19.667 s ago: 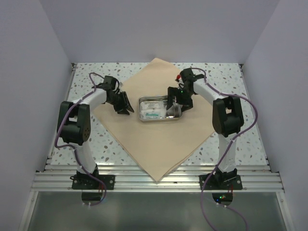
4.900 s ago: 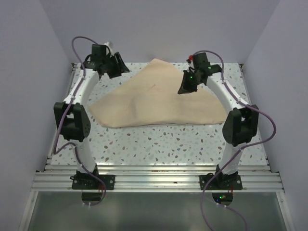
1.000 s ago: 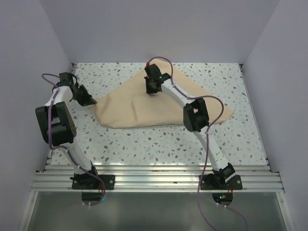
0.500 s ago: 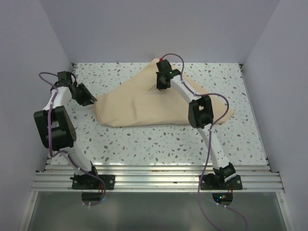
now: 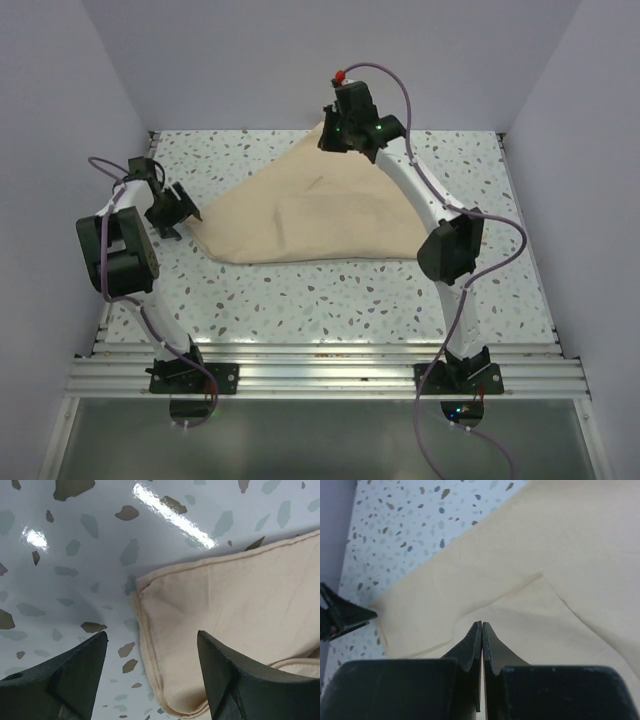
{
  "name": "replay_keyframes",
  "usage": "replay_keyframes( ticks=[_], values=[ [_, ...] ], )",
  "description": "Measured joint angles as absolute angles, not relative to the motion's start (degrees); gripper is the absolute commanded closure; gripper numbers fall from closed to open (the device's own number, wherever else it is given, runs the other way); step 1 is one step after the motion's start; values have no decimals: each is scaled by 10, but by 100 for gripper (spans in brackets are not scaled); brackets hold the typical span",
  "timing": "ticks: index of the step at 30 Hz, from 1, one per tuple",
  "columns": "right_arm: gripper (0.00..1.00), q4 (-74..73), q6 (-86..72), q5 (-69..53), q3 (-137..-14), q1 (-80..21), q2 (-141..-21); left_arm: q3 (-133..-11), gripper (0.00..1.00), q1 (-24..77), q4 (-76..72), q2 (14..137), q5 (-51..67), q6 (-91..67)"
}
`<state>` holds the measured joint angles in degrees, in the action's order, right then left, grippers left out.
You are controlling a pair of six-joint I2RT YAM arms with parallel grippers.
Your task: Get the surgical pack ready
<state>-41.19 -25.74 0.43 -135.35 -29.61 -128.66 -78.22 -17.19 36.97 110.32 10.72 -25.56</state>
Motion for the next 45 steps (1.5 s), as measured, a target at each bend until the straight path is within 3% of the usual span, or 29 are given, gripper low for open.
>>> replay_keyframes(
  ticks=[11,20,22,29,30,42,43,44,45],
  values=[
    [100,-416,-277,-51,-1290,-395,-1265,-841,31,-173,369,1167,96,-242],
    [100,-425,-286,-62,-1291,-396,-1275,-827,42,-168,324,1170,160,-248],
    [100,-425,-287,-63,-1295,-397,-1279,-827,48,-164,317,1173,171,-249],
    [100,-428,-290,-76,-1312,-423,-1306,-825,99,-155,300,1189,211,-250],
    [100,-429,-291,-77,-1315,-428,-1311,-825,100,-153,300,1190,214,-252],
    [100,-431,-301,-101,-1311,-448,-1338,-800,98,-149,297,1170,213,-255],
    [100,-431,-301,-101,-1311,-448,-1338,-799,88,-148,299,1168,211,-256],
    [100,-430,-301,-101,-1311,-448,-1338,-799,66,-148,302,1166,208,-257],
    [100,-430,-301,-101,-1311,-448,-1338,-798,57,-148,307,1163,202,-259]
  ],
)
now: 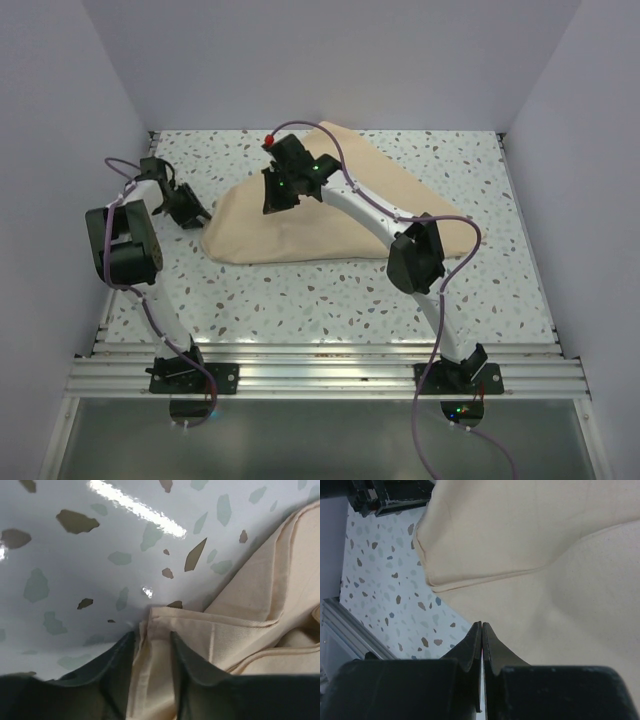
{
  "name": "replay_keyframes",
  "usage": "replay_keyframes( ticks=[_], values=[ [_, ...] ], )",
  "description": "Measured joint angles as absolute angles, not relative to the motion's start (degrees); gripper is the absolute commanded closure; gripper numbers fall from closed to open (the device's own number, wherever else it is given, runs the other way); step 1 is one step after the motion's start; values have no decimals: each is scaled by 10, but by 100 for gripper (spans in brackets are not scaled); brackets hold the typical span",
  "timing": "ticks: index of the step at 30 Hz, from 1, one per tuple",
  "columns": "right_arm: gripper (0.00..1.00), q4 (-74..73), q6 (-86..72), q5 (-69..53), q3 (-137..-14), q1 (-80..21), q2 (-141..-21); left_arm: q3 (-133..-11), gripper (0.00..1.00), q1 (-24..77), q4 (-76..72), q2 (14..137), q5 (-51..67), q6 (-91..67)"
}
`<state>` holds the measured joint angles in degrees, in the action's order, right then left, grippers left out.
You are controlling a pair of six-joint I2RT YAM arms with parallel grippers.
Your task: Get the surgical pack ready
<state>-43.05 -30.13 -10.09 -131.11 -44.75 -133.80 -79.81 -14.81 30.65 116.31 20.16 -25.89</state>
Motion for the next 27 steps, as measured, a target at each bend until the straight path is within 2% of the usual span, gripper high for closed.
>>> replay_keyframes(
  ticks=[1,4,15,27],
  values=[
    [100,-430,-301,-101,-1311,-448,-1338,-796,46,-148,311,1159,196,-262],
    [100,-430,-301,-101,-1311,-448,-1338,-775,41,-148,317,1129,176,-273],
    [100,-429,-301,-105,-1311,-448,-1338,-645,35,-148,346,994,133,-310],
    [100,-428,-302,-116,-1304,-448,-1339,-587,35,-150,282,1005,206,-350]
  ],
)
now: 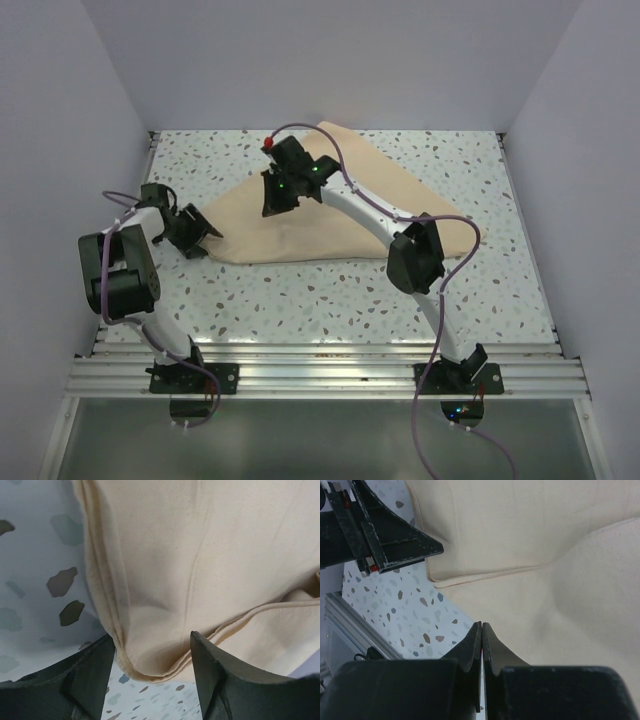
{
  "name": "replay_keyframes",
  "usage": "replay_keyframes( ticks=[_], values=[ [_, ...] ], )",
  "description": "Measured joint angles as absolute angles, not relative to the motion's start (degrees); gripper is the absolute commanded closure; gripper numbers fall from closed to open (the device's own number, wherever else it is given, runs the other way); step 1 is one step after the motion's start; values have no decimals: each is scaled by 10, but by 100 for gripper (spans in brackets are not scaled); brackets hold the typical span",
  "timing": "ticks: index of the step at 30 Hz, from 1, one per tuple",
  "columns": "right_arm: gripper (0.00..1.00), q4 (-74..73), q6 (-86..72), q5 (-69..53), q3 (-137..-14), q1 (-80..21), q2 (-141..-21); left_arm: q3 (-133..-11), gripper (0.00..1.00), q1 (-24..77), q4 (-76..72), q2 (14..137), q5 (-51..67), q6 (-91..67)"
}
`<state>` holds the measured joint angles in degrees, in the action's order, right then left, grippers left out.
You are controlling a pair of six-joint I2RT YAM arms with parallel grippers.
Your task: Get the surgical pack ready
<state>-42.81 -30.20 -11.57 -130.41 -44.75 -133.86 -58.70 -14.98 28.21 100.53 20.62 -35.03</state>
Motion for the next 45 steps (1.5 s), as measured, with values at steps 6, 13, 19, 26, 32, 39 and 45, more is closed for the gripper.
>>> replay_keyframes(
  ticks=[6,13,19,26,32,39,45],
  values=[
    [100,-428,-305,-116,-1301,-453,-1340,-587,55,-155,230,1030,255,-376],
    [100,-423,-312,-118,-1301,-465,-1369,-587,84,-156,222,1039,250,-369],
    [100,-422,-329,-121,-1302,-468,-1411,-589,90,-155,232,1039,242,-352],
    [97,-409,-349,-136,-1302,-468,-1430,-631,94,-139,282,1039,211,-320],
    [93,-400,-356,-147,-1308,-465,-1430,-710,94,-98,343,1049,156,-288],
    [93,-397,-365,-162,-1311,-452,-1430,-771,93,-49,368,1094,116,-258],
    [93,-389,-367,-165,-1306,-437,-1429,-777,86,-41,381,1117,99,-248]
  ],
)
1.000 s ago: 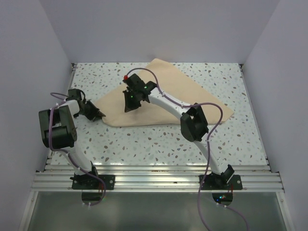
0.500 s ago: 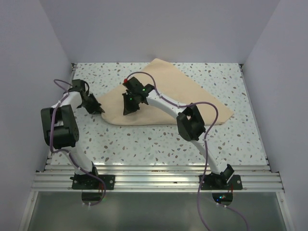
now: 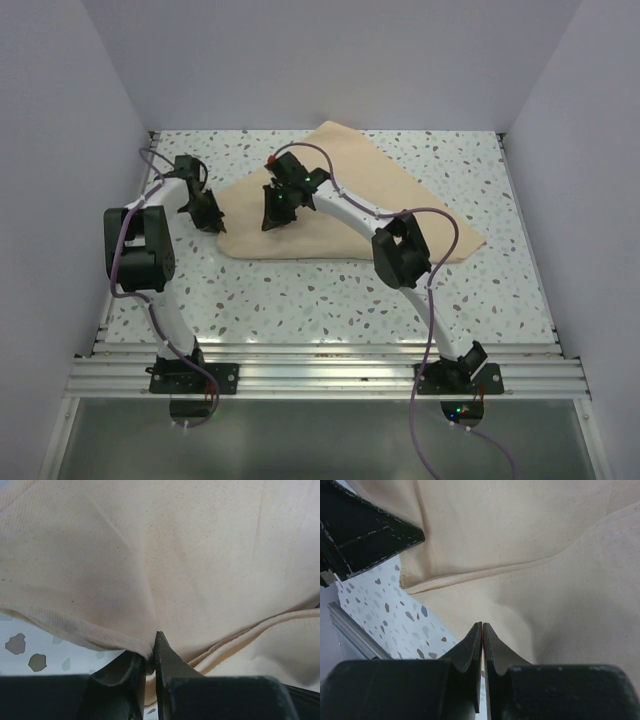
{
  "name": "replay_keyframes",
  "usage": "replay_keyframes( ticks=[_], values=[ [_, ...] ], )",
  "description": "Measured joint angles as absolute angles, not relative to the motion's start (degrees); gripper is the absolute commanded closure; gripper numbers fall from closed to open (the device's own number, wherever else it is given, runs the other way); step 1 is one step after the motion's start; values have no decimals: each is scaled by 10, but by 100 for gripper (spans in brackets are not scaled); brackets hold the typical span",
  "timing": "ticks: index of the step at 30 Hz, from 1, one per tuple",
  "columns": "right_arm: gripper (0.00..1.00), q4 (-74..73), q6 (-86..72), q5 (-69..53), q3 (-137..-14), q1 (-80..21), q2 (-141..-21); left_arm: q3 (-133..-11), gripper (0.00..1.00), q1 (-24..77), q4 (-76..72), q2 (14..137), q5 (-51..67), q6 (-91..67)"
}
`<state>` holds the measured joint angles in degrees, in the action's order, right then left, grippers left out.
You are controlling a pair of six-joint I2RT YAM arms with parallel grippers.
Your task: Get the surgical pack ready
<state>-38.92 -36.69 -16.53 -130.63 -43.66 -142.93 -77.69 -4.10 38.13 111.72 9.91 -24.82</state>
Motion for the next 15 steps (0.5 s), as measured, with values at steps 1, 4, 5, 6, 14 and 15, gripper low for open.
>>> replay_keyframes(
  ticks=[1,4,5,6,14,15],
  values=[
    [93,-389,-367,-167,-1306,-434,-1429,-777,82,-41,383,1117,97,-248],
    [93,-388,-367,-176,-1306,-430,-1429,-778,77,-41,386,1117,95,-245],
    [93,-387,-367,-177,-1306,-430,-1429,-778,71,-41,388,1117,93,-244],
    [93,-386,-367,-178,-1306,-430,-1429,-778,67,-41,389,1117,91,-243],
    [93,-385,-366,-190,-1306,-430,-1429,-778,58,-45,390,1121,83,-246],
    [93,-385,-366,-190,-1306,-430,-1429,-778,58,-48,390,1123,84,-247]
  ],
)
